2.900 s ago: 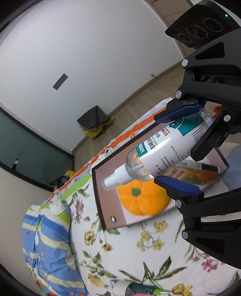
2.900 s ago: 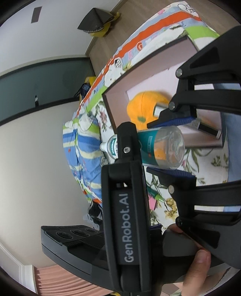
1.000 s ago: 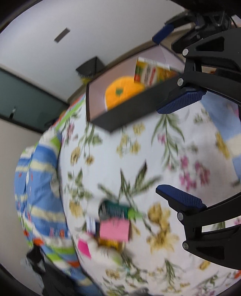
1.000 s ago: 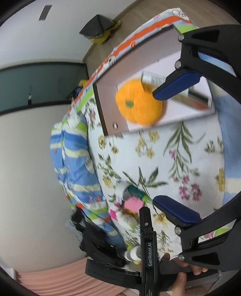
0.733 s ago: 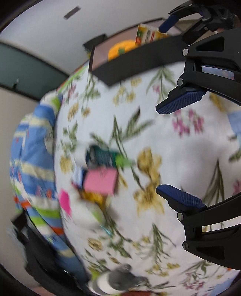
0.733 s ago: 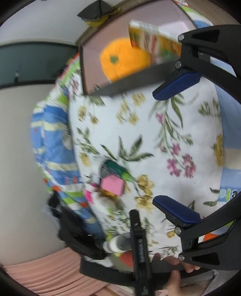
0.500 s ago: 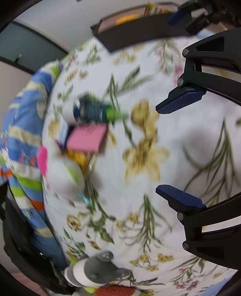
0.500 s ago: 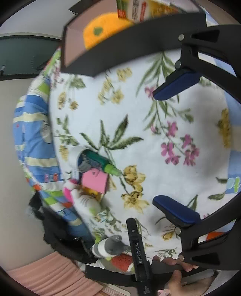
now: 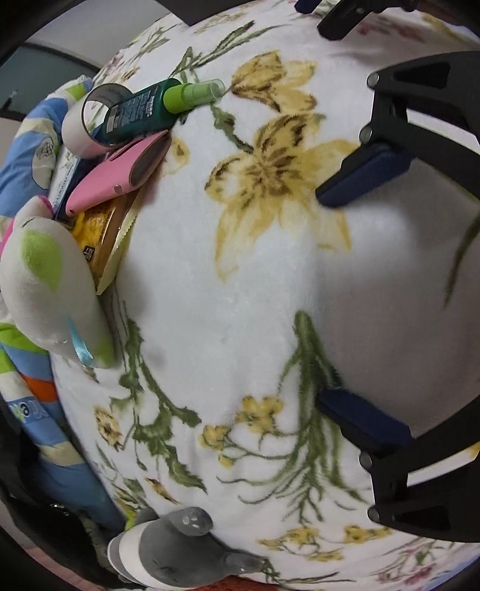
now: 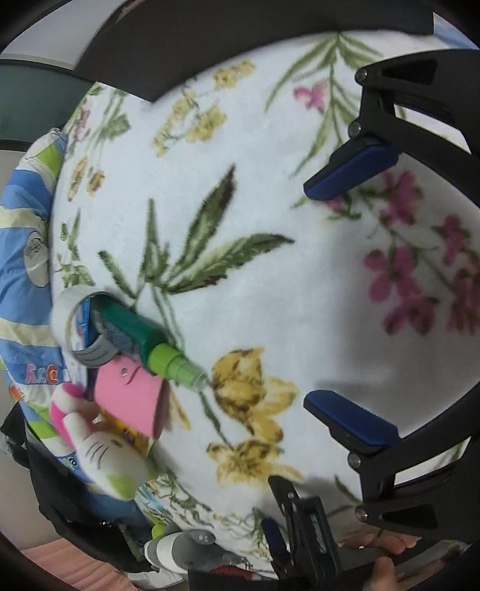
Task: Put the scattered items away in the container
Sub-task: 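Move the left gripper back toward the green bottle and tape roll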
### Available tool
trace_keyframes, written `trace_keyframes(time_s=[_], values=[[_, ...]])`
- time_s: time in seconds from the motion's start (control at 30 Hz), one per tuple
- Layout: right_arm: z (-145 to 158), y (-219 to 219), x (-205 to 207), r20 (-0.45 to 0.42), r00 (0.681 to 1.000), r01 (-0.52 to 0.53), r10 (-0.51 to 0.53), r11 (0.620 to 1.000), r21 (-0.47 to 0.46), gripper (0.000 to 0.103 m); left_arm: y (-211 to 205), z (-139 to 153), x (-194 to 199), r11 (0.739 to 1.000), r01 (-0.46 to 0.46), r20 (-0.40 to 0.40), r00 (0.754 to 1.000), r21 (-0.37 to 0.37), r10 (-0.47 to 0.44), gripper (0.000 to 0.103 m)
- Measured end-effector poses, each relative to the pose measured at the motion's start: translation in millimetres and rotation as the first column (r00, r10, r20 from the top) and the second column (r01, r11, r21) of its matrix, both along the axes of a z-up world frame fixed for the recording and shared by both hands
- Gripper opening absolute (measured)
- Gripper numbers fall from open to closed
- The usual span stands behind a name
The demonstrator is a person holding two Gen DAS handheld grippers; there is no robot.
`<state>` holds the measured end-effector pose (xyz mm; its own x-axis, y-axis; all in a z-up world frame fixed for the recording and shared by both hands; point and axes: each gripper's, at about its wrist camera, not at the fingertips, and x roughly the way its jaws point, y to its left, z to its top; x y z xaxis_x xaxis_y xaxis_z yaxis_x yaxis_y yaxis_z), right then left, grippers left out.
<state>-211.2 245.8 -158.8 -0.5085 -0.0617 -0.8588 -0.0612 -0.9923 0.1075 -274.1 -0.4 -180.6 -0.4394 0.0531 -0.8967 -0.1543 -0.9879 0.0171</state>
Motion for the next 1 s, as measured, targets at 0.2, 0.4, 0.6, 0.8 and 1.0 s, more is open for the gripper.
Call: trace_keyframes(time_s=[0.2,0.4,0.6,0.8,1.0], values=[[-20.2,-6.5,14.5,-0.106,0.994,0.001,0.006,0.998,0.066,0.103,-2.1,-2.3,27.4,0.999,0.013,-0.163,0.987,0.030,-0.008,0.103],[-22.5,-5.3,19.5,-0.154,0.988,0.008,0.003,0.998,0.070,0.103,2.1,-0.1,33.3,0.999,-0.008,-0.186,0.982,0.042,0.015,0.103],[-24.1,-10.6,19.6,-0.149,0.989,0.008,0.007,0.995,0.102,0.103,1.4,-3.7,24.3,1.000,-0.005,-0.178,0.984,0.024,0.009,0.103],[-17.9,-3.9,7.0,-0.097,0.995,0.009,-0.005,0.999,0.041,0.103,-2.4,0.0,11.2,0.999,-0.002,-0.077,0.997,0.042,0.005,0.103],[9.7,17.9,-10.5,-0.131,0.990,0.019,-0.044,0.982,-0.187,0.103,-5.8,10.4,3.0,0.993,-0.008,-0.018,1.000,0.119,0.011,0.103]])
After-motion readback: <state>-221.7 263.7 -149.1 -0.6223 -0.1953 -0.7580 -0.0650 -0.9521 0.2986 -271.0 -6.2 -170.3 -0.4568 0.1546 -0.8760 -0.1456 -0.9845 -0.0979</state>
